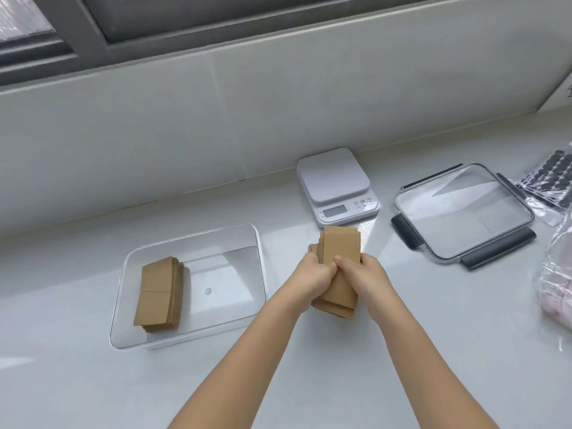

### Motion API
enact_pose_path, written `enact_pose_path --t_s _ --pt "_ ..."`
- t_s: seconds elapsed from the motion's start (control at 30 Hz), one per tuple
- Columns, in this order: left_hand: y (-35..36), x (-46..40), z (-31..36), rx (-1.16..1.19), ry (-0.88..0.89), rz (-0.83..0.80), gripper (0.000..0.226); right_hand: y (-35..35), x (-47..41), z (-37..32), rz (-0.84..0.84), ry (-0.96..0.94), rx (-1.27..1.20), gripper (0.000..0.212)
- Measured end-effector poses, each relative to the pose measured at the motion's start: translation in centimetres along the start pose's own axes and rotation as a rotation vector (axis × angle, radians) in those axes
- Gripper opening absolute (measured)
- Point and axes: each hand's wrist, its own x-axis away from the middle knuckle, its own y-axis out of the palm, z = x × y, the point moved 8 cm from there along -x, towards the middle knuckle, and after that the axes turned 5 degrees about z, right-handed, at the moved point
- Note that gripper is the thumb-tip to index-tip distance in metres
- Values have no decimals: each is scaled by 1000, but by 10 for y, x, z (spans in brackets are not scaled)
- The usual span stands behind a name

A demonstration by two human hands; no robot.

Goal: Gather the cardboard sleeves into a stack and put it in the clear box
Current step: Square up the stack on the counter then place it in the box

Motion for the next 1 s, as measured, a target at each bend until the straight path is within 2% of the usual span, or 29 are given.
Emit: enact_pose_path --t_s 0.07,0.1,0.23,0.33,0.5,0.67,0.83,1.0 --pt "-1 -7 -6 -48 -17 20 38 -1 -9 3 28 -14 107 13" --pt "-2 -12 -10 -92 -31 39 40 -1 -12 5 47 -19 175 17" --pt "-7 -21 -17 -230 -48 126 46 -11 -14 11 239 -23 350 64" --pt "-7 -22 -21 -109 -64 94 54 -22 -7 13 369 -31 396 87" --pt "-1 -24 -24 56 -43 18 48 -5 -7 31 104 78 6 90" --pt "2 -22 -21 211 -32 -59 38 1 -10 30 77 87 -42 93" --pt "1 -14 -20 201 -21 -129 31 6 -8 30 27 133 -58 93" --pt "-1 8 -34 219 -40 -228 34 9 13 40 -97 150 -35 80"
